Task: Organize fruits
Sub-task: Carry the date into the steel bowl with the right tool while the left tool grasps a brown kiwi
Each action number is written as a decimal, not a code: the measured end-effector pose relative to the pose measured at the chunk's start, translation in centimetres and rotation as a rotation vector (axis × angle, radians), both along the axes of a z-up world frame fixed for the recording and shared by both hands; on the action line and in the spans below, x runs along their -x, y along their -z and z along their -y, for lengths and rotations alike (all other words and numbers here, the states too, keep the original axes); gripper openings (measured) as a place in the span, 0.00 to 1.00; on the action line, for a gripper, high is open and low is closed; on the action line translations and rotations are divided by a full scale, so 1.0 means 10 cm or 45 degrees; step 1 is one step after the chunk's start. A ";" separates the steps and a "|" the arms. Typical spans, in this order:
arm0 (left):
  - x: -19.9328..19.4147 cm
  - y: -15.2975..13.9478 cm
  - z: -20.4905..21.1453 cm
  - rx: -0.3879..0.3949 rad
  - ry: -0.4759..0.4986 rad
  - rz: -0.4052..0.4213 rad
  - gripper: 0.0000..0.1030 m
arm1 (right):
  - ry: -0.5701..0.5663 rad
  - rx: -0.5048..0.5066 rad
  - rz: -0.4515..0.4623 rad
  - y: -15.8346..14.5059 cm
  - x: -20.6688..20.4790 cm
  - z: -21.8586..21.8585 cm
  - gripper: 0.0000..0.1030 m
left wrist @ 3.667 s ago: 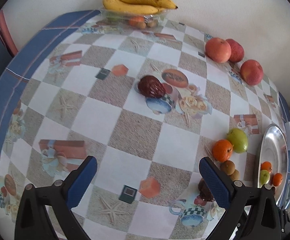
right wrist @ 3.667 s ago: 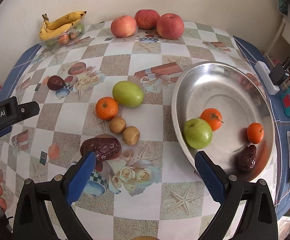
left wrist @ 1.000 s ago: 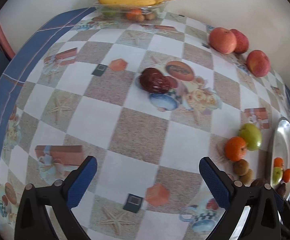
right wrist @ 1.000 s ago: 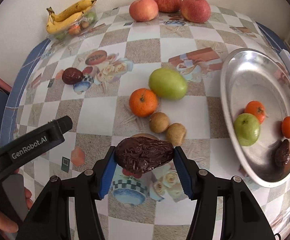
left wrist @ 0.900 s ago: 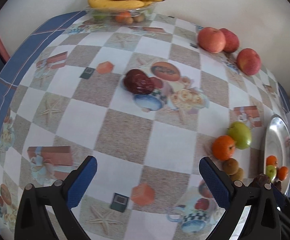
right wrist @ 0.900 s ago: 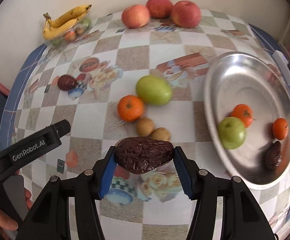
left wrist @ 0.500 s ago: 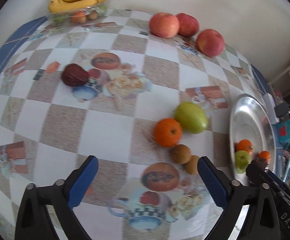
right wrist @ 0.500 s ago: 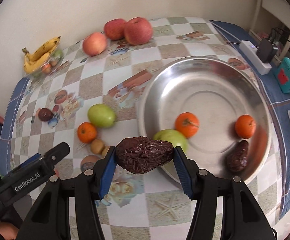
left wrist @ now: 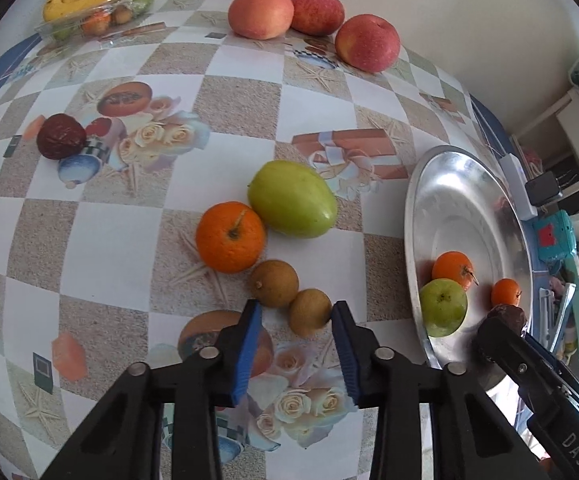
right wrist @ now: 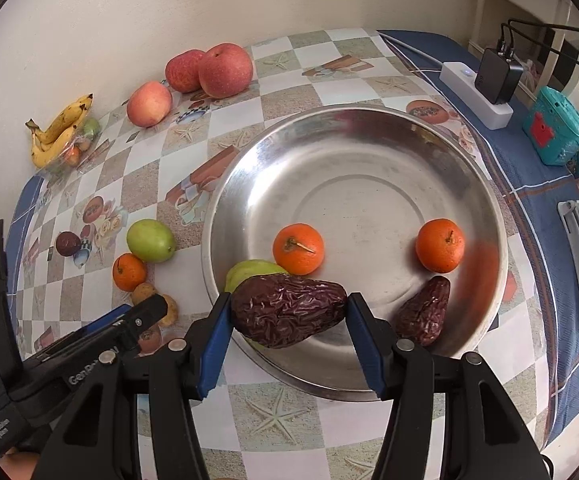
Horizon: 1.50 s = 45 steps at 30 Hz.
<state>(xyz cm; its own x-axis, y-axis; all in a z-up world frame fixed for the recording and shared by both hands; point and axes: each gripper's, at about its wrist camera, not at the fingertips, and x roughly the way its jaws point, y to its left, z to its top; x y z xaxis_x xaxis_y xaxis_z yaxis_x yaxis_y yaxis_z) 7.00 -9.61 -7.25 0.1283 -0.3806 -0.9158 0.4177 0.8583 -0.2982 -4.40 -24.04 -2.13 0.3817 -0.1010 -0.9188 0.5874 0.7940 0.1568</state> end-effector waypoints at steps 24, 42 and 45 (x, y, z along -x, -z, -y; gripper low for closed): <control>0.22 -0.46 0.20 0.214 0.127 0.086 0.23 | 0.138 -0.018 0.039 -0.03 0.20 0.30 0.57; 0.54 -0.47 0.62 0.237 0.313 0.073 0.24 | 0.308 -0.085 0.059 0.00 0.46 0.64 0.57; 0.48 -0.43 0.56 0.189 0.275 0.080 0.24 | 0.289 -0.076 0.053 -0.01 0.44 0.62 0.57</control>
<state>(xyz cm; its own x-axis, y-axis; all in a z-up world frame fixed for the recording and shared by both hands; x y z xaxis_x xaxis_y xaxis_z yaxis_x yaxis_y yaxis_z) 2.15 -15.22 -2.92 0.0846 -0.5351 -0.8405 0.6078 0.6961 -0.3820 -8.76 -30.20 -2.01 0.3929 -0.1346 -0.9097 0.7421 0.6306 0.2272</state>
